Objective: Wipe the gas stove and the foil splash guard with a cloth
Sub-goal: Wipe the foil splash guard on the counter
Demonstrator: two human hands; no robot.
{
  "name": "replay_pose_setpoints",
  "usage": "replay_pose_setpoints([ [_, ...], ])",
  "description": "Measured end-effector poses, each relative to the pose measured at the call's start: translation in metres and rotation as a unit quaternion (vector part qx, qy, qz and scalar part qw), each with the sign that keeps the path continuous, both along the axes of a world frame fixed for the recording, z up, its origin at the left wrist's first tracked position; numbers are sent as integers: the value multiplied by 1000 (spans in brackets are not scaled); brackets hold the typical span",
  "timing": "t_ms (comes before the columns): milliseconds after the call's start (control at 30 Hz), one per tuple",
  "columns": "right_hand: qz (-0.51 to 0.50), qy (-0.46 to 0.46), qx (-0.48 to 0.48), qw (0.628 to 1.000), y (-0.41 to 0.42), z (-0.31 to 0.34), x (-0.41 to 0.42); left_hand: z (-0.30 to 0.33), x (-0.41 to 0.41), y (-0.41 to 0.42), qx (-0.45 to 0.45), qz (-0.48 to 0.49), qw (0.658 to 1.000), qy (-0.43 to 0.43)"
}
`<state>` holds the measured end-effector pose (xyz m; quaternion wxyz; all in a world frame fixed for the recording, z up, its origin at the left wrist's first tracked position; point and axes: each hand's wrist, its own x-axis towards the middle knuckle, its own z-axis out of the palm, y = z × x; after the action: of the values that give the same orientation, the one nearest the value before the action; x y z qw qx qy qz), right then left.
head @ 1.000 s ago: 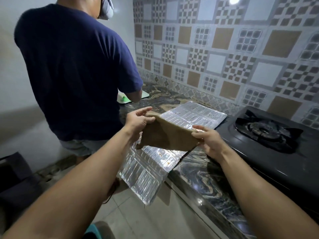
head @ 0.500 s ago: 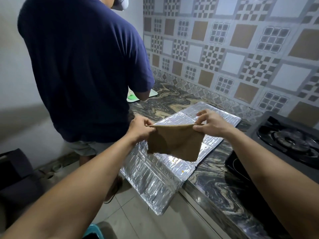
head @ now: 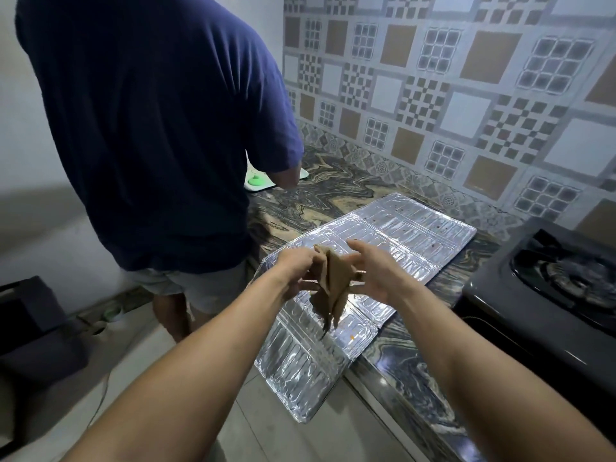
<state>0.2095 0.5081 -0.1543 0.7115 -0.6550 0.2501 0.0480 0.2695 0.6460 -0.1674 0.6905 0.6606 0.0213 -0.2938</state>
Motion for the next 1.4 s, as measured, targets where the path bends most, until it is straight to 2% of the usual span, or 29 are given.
replay_pose_setpoints([
  [100, 45, 19, 24, 999, -6, -9, 4, -5, 1, -5, -26, 21, 999, 25],
  [200, 71, 17, 62, 995, -17, -18, 8, -6, 6, -12, 14, 90, 996, 1],
  [300, 13, 57, 92, 994, -27, -29, 15, -10, 13, -17, 31, 109, 993, -34],
  [367, -38, 123, 131, 983, -36, -38, 23, -12, 13, -24, 20, 78, 995, -63],
  [433, -20, 144, 246, 958, -41, -44, 31, -13, 8, -29, 1, 10, 994, -105],
  [500, -17, 96, 351, 931, -45, -44, 38, -13, 3, -33, -1, -81, 987, -140],
  [567, -48, 41, 363, 929, -50, -44, 46, -13, -2, -36, -2, -114, 981, -156],
  [667, -56, 0, 272, 961, -53, -40, 51, -26, 6, -28, -5, 45, 993, -107],
  [733, -72, -20, 178, 981, -56, -41, 52, -49, 15, -8, 41, 130, 989, -55],
  [800, -73, -51, 18, 996, -63, -45, 53, -80, 17, 15, 120, 155, 981, -3],
  [833, -56, -64, -93, 992, -68, -52, 56, -97, 15, 26, 149, 173, 973, 17],
  [900, 4, -98, -321, 942, -78, -66, 56, -123, 2, 44, 215, 218, 950, 59],
  [967, 94, -110, -451, 881, -83, -87, 52, -153, -10, 59, 253, 242, 931, 103],
  [1033, 212, -86, -539, 811, -90, -117, 46, -176, -21, 69, 252, 237, 927, 143],
  [1133, 324, 15, -592, 738, -96, -145, 39, -204, -33, 75, 234, 185, 931, 209],
  [1267, 319, 8, -577, 752, -96, -153, 35, -220, -47, 73, 120, 170, 935, 287],
  [1400, 310, 0, -573, 758, -98, -158, 29, -227, -50, 75, 10, 256, 921, 295],
])
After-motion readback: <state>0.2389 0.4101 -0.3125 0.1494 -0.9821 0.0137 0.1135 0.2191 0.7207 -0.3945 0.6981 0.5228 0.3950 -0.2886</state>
